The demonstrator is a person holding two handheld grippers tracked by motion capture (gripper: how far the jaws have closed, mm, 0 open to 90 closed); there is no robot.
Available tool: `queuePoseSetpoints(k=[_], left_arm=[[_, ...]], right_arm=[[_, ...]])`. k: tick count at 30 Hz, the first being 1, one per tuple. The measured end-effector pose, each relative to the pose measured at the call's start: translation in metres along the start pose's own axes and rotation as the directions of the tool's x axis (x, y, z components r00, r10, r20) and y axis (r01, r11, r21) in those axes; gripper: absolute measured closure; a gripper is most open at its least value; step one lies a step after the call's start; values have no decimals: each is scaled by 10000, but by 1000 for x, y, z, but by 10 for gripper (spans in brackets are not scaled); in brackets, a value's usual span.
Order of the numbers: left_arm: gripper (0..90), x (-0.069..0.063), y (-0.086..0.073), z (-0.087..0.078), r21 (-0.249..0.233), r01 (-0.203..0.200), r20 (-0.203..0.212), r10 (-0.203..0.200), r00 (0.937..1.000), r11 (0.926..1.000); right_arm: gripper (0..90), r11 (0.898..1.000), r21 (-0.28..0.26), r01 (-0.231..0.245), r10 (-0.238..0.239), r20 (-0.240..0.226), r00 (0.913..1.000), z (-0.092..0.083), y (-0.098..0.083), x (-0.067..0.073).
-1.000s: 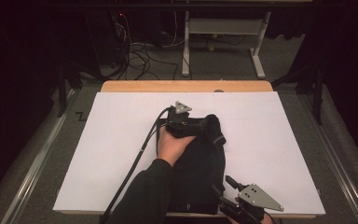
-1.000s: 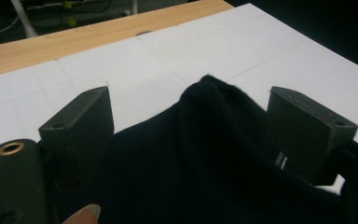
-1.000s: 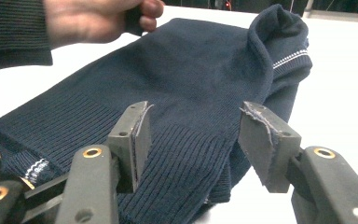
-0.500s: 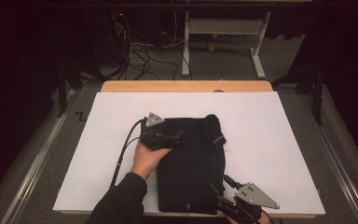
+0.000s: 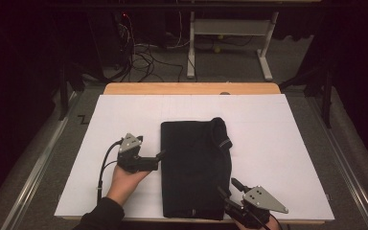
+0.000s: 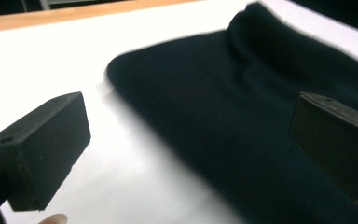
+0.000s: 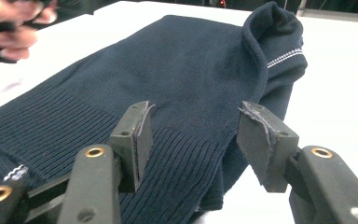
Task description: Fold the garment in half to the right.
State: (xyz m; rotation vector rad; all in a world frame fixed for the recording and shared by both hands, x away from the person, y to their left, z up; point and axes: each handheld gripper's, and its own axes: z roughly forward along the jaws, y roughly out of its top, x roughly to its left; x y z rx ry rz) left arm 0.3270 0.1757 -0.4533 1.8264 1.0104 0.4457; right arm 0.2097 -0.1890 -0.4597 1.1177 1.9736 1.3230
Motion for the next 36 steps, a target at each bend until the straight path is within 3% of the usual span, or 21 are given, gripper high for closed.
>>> queuePoseSetpoints(k=[8,17,21,23,26,29,32,36], left_arm=[[0,13,-33,-40,-153,149,-275,-153,9995,9998],[0,16,-44,-56,-321,174,-71,-177,9998,9993],[0,19,-44,-58,-491,340,-81,-344,9994,9982],[0,20,-44,-57,-450,396,-81,-400,9992,9982],[0,20,-45,-56,-413,340,-116,-345,9993,9986],[0,22,-46,-57,-396,340,-100,-344,9994,9986],[0,23,-48,-57,-347,345,-80,-348,9994,9988],[0,25,-49,-57,-327,404,-86,-407,9991,9986]], right_arm=[[526,10000,35,35,-36,188,9998,19,14,-13],[598,9997,249,83,-98,604,9981,56,32,-29],[803,9992,338,227,-241,438,9988,72,44,-28],[885,9971,529,547,-573,488,9972,85,54,-26],[900,9919,1114,617,-698,698,9951,108,66,-30],[900,9854,1670,323,-557,1371,9890,128,67,-45],[898,9827,1851,-105,-267,1972,9800,130,60,-63],[863,9834,1751,-472,43,2377,9713,118,47,-81]])
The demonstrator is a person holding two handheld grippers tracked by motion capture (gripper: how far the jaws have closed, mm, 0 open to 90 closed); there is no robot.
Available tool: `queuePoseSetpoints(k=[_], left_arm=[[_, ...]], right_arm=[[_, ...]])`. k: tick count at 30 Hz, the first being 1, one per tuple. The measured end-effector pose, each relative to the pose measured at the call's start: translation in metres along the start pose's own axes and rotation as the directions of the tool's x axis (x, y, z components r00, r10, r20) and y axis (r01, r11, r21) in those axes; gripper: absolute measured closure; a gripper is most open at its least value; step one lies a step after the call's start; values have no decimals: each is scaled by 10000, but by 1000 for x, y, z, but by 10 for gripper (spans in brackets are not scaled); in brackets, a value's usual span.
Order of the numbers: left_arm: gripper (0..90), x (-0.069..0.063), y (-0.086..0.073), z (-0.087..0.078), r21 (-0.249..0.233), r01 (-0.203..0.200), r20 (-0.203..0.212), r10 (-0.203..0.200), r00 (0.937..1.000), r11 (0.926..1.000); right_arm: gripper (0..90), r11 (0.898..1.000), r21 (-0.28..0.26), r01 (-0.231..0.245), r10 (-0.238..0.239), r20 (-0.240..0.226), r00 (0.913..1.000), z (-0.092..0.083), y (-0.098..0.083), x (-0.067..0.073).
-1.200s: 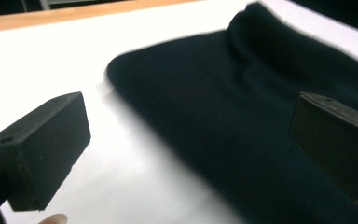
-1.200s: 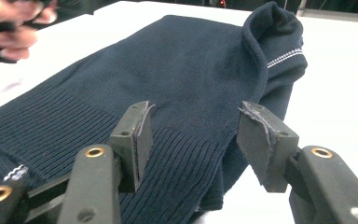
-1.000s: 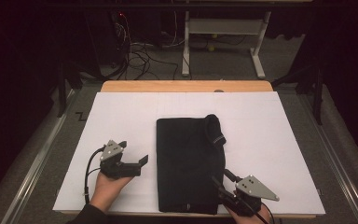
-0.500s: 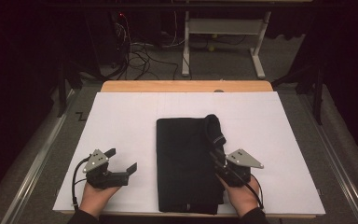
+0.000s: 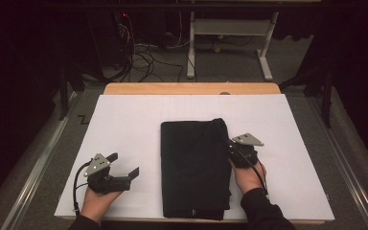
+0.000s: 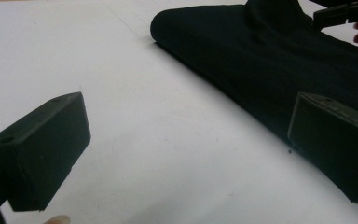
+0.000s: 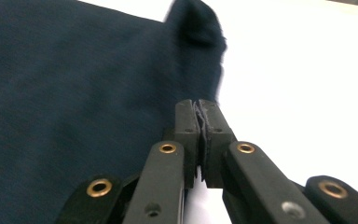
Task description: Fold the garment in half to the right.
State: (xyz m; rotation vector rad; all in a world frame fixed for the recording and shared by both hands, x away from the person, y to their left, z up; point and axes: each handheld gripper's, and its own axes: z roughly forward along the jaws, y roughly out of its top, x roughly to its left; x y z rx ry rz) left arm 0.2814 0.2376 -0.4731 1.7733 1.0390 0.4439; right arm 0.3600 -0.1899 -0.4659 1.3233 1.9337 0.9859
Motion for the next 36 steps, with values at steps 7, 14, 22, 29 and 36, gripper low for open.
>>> queuePoseSetpoints(k=[7,14,22,29,36], left_arm=[[0,1,-2,5,164,-42,67,41,10000,9999],[0,1,-3,7,337,-140,26,140,9999,9993],[0,4,-3,1,200,-148,77,147,9999,9997],[0,7,-4,-6,-238,-185,93,188,9998,9995],[0,3,-3,-7,-498,-478,177,487,9987,9976]], right_arm=[[608,9981,-458,-423,394,-613,9973,-26,-27,-25],[268,9923,-1090,-591,372,-1933,9804,-54,-48,-45],[22,9707,-2342,-543,84,-1927,9812,-88,-60,-57],[0,9657,-2540,-542,46,-1918,9814,-105,-70,-60],[0,9602,-2754,-460,-45,-1802,9836,-110,-72,-60]])
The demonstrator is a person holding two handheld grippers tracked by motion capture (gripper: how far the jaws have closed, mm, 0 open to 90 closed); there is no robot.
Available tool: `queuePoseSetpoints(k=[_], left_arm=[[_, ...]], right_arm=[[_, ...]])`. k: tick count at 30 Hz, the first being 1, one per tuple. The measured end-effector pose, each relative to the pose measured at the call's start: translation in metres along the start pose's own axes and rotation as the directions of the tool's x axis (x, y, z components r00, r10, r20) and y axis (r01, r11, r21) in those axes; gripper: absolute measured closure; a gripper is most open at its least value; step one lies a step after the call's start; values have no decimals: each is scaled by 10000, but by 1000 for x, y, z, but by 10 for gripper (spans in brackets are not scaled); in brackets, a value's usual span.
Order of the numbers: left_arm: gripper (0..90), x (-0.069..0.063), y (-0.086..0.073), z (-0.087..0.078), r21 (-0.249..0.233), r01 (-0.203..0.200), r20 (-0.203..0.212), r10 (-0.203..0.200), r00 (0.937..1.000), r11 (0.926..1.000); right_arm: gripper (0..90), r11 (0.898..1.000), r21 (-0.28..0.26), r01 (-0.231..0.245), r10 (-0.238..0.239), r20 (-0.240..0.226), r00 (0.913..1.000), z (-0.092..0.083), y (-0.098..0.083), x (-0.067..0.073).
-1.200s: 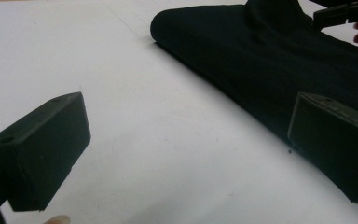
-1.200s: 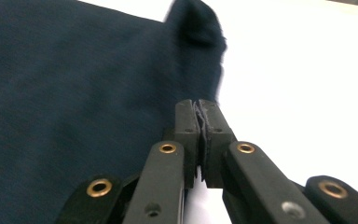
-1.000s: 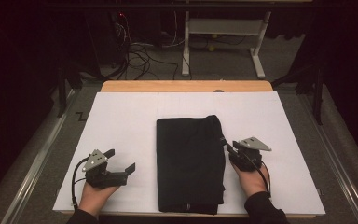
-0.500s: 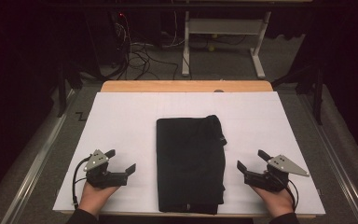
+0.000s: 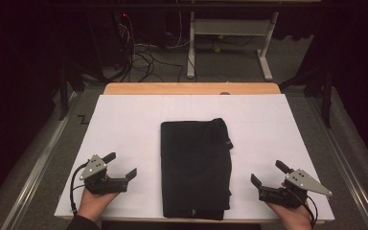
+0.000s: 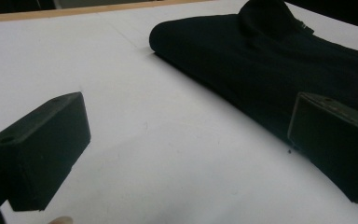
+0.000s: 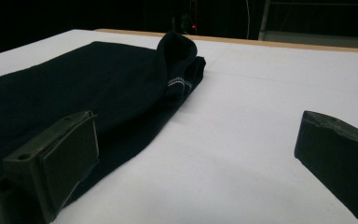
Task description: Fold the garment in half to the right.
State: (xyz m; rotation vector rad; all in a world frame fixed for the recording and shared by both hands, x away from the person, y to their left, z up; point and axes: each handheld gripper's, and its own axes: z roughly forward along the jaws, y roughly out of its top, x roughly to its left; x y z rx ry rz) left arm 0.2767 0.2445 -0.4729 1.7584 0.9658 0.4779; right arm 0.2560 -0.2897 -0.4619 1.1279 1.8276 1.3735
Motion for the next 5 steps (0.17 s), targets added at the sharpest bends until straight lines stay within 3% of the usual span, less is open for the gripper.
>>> queuePoseSetpoints(k=[5], left_arm=[[0,1,0,-2,-68,55,-11,-55,10000,10000]], right_arm=[[0,10000,-11,0,0,36,10000,0,0,0]])
